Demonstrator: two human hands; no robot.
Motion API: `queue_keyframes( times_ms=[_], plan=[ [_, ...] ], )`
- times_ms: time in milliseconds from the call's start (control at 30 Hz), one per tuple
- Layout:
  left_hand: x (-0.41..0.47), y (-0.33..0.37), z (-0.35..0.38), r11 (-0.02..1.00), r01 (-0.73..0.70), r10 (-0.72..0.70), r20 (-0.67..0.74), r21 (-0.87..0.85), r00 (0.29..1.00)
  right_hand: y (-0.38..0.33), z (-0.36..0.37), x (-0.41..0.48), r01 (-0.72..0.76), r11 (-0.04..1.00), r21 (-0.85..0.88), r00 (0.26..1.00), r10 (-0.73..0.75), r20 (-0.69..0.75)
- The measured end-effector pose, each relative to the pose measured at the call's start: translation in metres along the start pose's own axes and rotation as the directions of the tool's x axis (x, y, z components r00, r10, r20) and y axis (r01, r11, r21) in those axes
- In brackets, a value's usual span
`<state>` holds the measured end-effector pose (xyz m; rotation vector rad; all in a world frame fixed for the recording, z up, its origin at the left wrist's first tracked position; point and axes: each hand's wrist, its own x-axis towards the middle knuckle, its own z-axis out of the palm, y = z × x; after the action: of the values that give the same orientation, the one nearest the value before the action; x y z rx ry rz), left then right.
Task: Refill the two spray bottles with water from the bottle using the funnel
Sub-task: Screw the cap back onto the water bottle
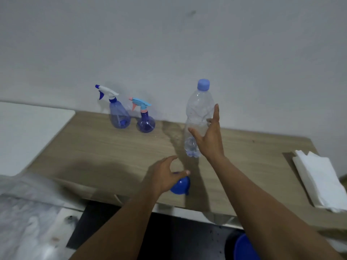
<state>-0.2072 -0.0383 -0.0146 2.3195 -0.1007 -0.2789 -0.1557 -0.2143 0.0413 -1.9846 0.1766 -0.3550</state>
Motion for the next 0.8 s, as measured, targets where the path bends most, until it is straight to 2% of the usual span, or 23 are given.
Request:
queue_keyframes(
  times_ms=[100, 300, 567, 800],
  plan=[
    [-0.012, -0.018, 0.008, 0.997, -0.002, -0.005, 0.099, 0.071, 0.995, 0.001, 0.005, 0.002, 0.051, 0.998, -0.024, 0.999, -0.051, -0.015],
    [-0.008, -0.022, 0.017, 0.999, -0.009, 0.004, 0.096, 0.052, 0.995, 0.002, 0.007, 0.004, 0.111, 0.991, -0.080, 0.994, -0.112, -0.017],
    [0.036, -0.018, -0.006, 0.999, 0.035, -0.035, -0.019, -0.020, 0.999, -0.011, -0.005, 0.025, 0.112, 0.986, -0.126, 0.988, -0.124, -0.093],
    [0.113, -0.004, -0.029, 1.000, -0.021, 0.021, -0.076, -0.001, 0.997, -0.012, -0.007, 0.059, 0.115, 0.986, -0.118, 0.985, -0.128, -0.116]
  ],
)
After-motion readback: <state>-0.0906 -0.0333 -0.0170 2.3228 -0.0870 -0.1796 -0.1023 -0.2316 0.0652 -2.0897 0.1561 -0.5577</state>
